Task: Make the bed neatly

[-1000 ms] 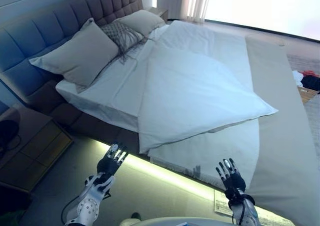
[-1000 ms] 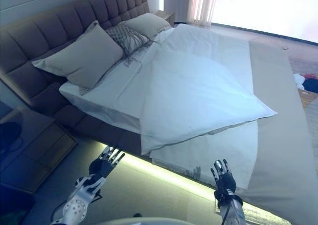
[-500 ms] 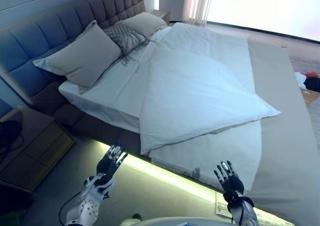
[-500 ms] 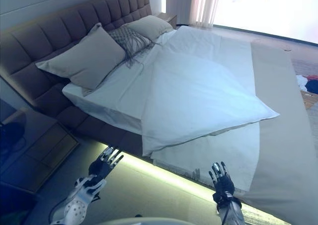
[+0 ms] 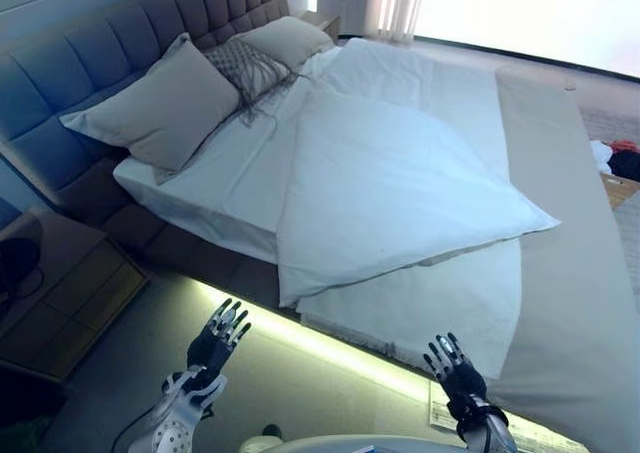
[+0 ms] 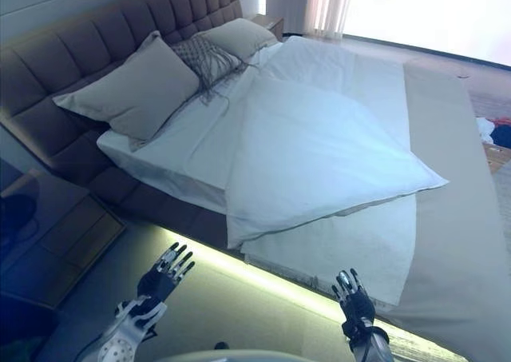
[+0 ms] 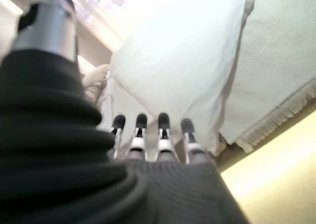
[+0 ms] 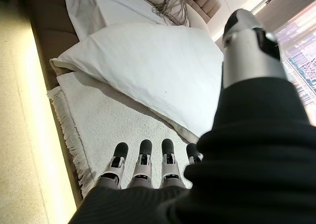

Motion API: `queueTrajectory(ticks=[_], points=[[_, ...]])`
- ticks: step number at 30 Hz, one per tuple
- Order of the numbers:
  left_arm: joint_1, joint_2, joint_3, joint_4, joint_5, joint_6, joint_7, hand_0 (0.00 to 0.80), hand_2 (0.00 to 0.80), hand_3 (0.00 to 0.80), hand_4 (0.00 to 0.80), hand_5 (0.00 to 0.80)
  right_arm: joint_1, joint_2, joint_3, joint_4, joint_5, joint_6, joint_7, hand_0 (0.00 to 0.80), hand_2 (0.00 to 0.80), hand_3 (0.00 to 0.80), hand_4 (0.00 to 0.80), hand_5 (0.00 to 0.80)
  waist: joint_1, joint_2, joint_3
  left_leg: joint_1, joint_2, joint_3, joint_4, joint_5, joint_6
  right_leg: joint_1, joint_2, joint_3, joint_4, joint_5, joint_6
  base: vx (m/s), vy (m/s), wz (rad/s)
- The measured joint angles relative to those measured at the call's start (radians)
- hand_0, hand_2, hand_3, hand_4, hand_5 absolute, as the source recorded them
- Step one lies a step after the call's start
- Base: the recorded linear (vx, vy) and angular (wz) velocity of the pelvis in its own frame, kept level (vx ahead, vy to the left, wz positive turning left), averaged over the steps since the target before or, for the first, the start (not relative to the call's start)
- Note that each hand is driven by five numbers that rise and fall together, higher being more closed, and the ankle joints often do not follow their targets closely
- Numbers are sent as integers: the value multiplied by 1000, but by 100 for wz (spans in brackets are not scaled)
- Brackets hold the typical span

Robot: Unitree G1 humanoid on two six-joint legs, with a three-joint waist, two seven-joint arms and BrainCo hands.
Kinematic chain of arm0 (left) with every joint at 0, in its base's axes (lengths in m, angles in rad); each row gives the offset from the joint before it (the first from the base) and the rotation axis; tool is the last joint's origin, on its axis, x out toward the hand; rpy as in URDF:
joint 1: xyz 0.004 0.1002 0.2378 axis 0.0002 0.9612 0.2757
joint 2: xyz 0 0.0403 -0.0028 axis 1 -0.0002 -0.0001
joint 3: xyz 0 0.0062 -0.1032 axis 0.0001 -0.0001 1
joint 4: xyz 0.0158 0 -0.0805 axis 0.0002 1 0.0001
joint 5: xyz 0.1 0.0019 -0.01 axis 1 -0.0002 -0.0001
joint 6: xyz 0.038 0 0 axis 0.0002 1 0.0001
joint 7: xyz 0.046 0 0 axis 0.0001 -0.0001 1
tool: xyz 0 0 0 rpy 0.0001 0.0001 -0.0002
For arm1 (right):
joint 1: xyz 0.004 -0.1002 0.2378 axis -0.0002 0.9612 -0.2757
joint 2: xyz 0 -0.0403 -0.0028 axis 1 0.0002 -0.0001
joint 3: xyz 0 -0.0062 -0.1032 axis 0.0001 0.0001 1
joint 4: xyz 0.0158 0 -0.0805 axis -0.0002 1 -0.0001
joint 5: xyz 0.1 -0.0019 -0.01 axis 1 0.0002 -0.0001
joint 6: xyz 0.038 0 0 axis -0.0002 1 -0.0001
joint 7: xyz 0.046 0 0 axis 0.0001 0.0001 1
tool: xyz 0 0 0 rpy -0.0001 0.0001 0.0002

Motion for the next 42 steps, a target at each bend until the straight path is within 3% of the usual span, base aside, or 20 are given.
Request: queueTrajectory(ticks=[7,14,16,18,20,22,23,25,27,30,32,35,36,38,39,40,42], points=[[-56,-4,-2,25,-6,16,-39,0,0,0,0,0,-7,-34,-4,-32,43,-23,-14,0,0,0,0,0,-2,63,53,-15,-21,-46,7,2,19,-42,-26,-20,116,-46,5,24,170,17],[-98,7,3,24,-5,34,-28,0,0,0,0,0,-45,-8,2,-29,57,-38,-18,0,0,0,0,0,3,62,57,3,-62,-52,31,-17,44,-58,-77,-13,221,-100,28,98,132,6],[-113,5,1,35,-4,41,-27,0,0,0,0,0,-62,5,6,-30,57,-53,-20,0,0,0,0,0,2,59,61,2,-75,-52,49,-29,56,-95,-99,-12,323,-121,28,69,283,-1],[-141,-1,0,61,-2,44,-22,0,0,0,0,0,-71,11,16,-39,57,-71,-34,0,0,0,0,0,-1,72,67,-20,-83,-58,89,-52,70,-190,-122,5,524,-111,17,98,285,8],[-170,0,1,98,5,44,-23,0,0,0,0,0,-69,12,20,-40,57,-77,-34,0,0,0,0,0,1,82,74,-20,-89,-61,127,-72,84,-253,-140,27,670,-58,-20,167,137,6],[-165,13,4,97,10,45,-30,0,0,0,0,0,-70,11,17,-40,57,-81,-33,0,0,0,0,0,2,100,78,-14,-79,-60,135,-82,102,-325,-159,26,765,19,-21,268,-108,-17],[-158,21,16,96,10,45,-29,0,0,0,0,0,-70,16,18,-40,57,-80,-31,0,0,0,0,0,2,101,77,-19,-78,-50,134,-82,106,-349,-165,18,777,5,-16,307,-239,-20],[-157,36,38,93,9,48,-26,0,0,0,0,0,-70,19,17,-40,56,-80,-25,0,0,0,0,0,-1,82,81,-20,-87,-45,130,-79,111,-371,-159,8,722,-25,11,406,-315,-10],[-161,39,38,95,8,48,-13,0,0,0,0,0,-72,21,15,-39,56,-80,-13,0,0,0,0,0,-10,57,72,-42,-100,-45,136,-79,110,-370,-170,11,536,-32,27,523,-350,2],[-160,30,36,101,8,49,1,0,0,0,0,0,-120,22,15,-16,56,-78,-14,0,0,0,0,0,-48,37,74,-63,-119,-47,143,-80,109,-350,-217,19,183,27,103,430,-279,2],[-152,31,40,107,8,60,1,0,0,0,0,0,-125,31,15,-15,55,-73,-17,0,0,0,0,0,-52,31,76,-49,-110,-48,146,-92,90,-351,-235,18,119,55,119,421,-283,-6],[-134,17,38,117,8,76,-1,0,0,0,0,0,-91,41,12,4,48,-59,-15,0,0,0,0,0,-56,14,79,-2,-67,-83,128,-122,39,-315,-204,11,150,110,103,463,-313,23],[-135,5,38,116,8,81,-7,0,0,0,0,0,-75,40,5,13,47,-58,-14,0,0,0,0,0,-63,19,82,14,-53,-84,168,-140,42,-301,-181,11,173,113,100,458,-330,55],[-116,-23,39,114,8,84,-20,0,0,0,0,0,-41,8,0,2,47,-52,-13,0,0,0,0,0,-81,25,84,-7,-47,-72,393,-237,50,-283,-158,15,249,104,86,383,-341,58],[-95,-30,39,93,7,90,-24,0,0,0,0,0,-16,-22,-1,-24,45,-47,-14,0,0,0,0,0,-89,49,73,9,-18,-77,366,-285,72,-291,-126,12,302,82,49,346,-392,43],[-73,-27,48,66,6,90,-34,0,0,0,0,0,-10,-42,-1,-37,39,-30,-18,0,0,0,0,0,-87,52,68,28,11,-85,321,-309,10,-314,-100,20,356,52,8,247,-313,26],[-46,-20,70,58,6,91,-44,0,0,0,0,0,-5,-64,-1,-43,39,-10,-19,0,0,0,0,0,-82,35,56,40,53,-85,301,-308,4,-319,-53,38,384,13,-37,261,-337,5]])
